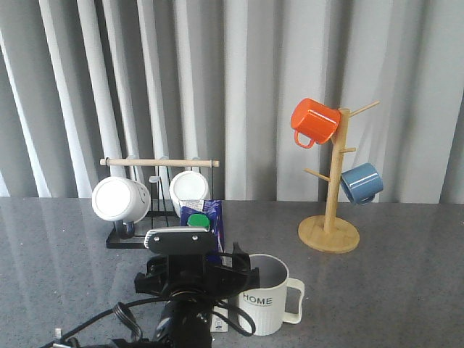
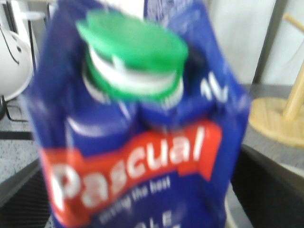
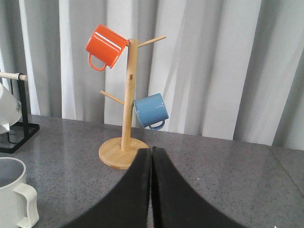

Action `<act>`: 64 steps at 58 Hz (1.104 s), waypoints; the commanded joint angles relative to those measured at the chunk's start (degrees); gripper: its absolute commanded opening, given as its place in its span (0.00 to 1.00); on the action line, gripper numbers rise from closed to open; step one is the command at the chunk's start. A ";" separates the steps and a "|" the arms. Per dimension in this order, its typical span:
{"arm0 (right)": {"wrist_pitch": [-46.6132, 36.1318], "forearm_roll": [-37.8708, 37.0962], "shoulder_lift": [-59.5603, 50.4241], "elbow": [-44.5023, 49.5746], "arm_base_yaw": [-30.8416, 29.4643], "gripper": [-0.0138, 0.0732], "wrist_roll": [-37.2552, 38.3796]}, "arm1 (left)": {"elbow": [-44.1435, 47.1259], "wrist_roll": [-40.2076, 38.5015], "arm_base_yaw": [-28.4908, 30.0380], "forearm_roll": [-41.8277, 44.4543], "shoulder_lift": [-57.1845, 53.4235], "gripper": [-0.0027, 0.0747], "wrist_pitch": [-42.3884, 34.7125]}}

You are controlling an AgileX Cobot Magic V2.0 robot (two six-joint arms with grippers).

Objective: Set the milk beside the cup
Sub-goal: 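Lower the carton onto the table, open the left gripper, raise it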

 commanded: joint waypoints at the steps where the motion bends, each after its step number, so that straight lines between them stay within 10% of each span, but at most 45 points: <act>1: -4.05 -0.62 0.16 -1.63 -0.26 0.15 -0.05 | -1.31 0.09 -0.31 2.43 -6.16 0.97 -3.09; 19: -4.05 -0.62 0.16 -1.63 -0.26 0.15 -0.05 | -1.31 6.33 -0.24 6.41 -18.81 0.88 -1.19; 25: -4.05 -0.62 0.16 -1.63 -0.26 0.15 -0.05 | -1.31 9.96 -0.24 6.66 -23.04 0.59 1.33; 31: -4.05 -0.62 0.16 -1.63 -0.26 0.15 -0.05 | -1.31 11.15 -0.24 4.95 -26.72 0.03 3.28; 48: -4.05 -0.62 0.16 -1.63 -0.26 0.15 -0.05 | -1.31 10.91 -0.24 3.63 -30.62 0.02 3.85; 64: -4.05 -0.62 0.16 -1.63 -0.26 0.15 -0.05 | -1.39 -21.88 -5.24 24.99 -32.52 0.02 7.91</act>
